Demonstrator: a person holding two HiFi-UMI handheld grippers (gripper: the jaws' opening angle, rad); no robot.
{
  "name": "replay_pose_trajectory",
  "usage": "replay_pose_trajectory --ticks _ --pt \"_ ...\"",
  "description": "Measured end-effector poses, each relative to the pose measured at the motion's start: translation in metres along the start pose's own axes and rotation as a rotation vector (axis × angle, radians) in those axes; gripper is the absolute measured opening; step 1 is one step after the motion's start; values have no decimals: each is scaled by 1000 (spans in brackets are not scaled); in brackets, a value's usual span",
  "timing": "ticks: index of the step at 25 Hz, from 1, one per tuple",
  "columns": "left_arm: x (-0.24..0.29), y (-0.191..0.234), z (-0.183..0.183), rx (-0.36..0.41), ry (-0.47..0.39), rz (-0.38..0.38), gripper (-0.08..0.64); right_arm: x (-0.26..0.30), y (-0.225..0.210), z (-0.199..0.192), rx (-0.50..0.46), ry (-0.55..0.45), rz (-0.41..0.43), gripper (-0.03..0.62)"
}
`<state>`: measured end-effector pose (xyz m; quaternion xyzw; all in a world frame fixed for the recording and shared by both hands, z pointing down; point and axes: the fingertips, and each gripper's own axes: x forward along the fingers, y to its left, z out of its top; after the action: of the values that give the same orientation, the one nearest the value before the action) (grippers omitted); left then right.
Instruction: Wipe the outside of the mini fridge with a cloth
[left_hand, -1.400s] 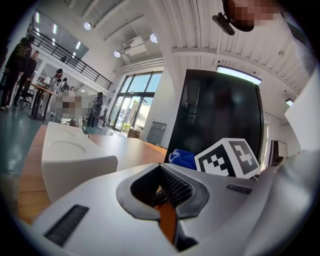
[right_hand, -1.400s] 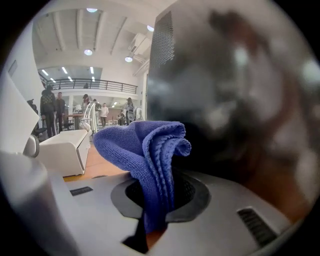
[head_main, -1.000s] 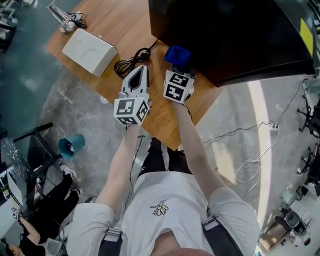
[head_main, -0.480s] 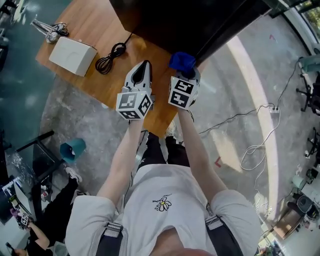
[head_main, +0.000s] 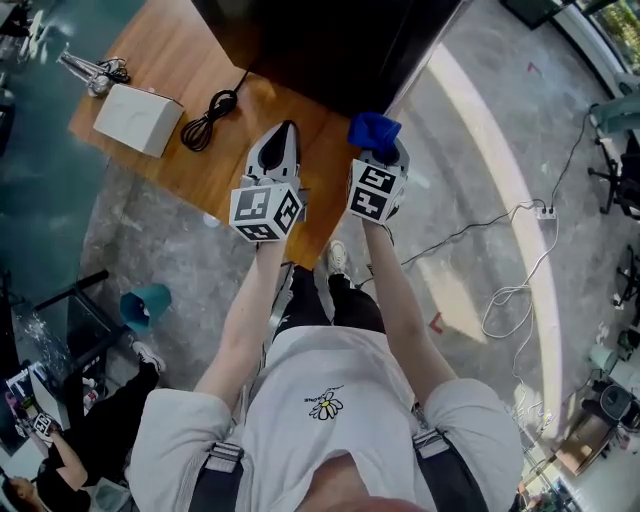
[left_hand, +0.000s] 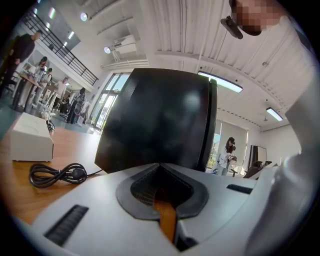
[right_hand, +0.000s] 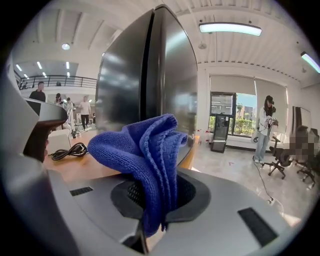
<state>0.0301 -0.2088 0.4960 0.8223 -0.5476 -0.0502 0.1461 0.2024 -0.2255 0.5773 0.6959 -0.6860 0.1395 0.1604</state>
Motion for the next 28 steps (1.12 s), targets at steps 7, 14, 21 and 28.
replay_pose_trajectory --ticks 7,14,21,28 --pt "-36 -12 52 14 -34 39 2 -58 17 21 11 -4 148 67" --pt "-84 -46 137 72 -134 -3 2 -125 67 113 16 -102 445 67" --pt "-122 -44 162 161 -223 24 2 -169 81 172 15 -270 536 67" --pt "-128 -40 177 178 -250 18 2 -171 92 174 1 -250 566 67"
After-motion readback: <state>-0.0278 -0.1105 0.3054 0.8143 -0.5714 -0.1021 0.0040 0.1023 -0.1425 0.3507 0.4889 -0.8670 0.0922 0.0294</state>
